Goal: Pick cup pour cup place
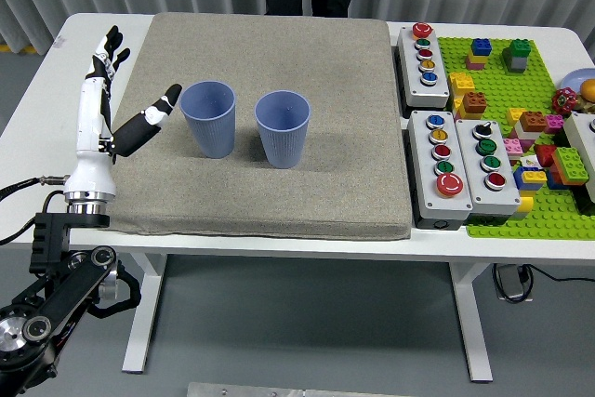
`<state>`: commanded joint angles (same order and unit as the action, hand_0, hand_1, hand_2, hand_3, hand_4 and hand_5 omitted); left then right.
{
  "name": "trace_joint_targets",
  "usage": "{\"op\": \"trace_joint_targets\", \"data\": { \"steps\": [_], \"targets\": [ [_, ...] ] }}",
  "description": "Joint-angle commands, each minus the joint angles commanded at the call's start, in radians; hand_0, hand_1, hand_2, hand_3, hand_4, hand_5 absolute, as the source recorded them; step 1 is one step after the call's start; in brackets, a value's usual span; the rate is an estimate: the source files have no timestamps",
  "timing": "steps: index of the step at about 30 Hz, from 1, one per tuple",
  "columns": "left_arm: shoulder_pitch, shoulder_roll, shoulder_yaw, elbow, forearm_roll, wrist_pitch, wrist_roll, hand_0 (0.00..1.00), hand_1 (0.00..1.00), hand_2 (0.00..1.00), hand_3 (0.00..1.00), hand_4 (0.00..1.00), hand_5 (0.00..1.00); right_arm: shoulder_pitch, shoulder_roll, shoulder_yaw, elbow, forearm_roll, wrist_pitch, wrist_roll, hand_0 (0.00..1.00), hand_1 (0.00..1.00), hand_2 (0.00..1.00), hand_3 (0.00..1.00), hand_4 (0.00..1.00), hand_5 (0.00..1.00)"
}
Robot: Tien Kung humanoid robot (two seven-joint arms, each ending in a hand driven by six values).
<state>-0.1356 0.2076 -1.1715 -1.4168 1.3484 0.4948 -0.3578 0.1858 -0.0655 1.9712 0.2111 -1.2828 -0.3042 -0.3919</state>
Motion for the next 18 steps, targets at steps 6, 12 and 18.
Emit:
{"op": "trace_joint_targets", "data": {
  "steps": [6, 12, 18],
  "targets": [
    [0.005, 0.005, 0.005, 0.019, 0.016, -0.027, 0.015, 0.995, 0.984, 0.998, 0.998, 0.922, 0.222, 0.000, 0.000, 0.000, 0.000, -0.002, -0.001, -0.001, 0.669, 0.609, 0.557, 0.551, 0.002, 0.211],
    [0.016, 0.009, 0.012, 0.047, 0.007, -0.042, 0.016, 0.998, 0.998, 0.998, 0.998, 0.922, 0.235, -0.001, 0.001, 0.000, 0.000, -0.004, -0.002, -0.002, 0.669, 0.610, 0.557, 0.551, 0.002, 0.211],
    [0.017, 0.008, 0.024, 0.075, -0.010, -0.049, 0.017, 0.998, 0.998, 0.998, 0.998, 0.925, 0.242, 0.000, 0.001, 0.002, 0.000, -0.008, 0.000, -0.002, 0.669, 0.610, 0.557, 0.551, 0.002, 0.211]
  ]
}}
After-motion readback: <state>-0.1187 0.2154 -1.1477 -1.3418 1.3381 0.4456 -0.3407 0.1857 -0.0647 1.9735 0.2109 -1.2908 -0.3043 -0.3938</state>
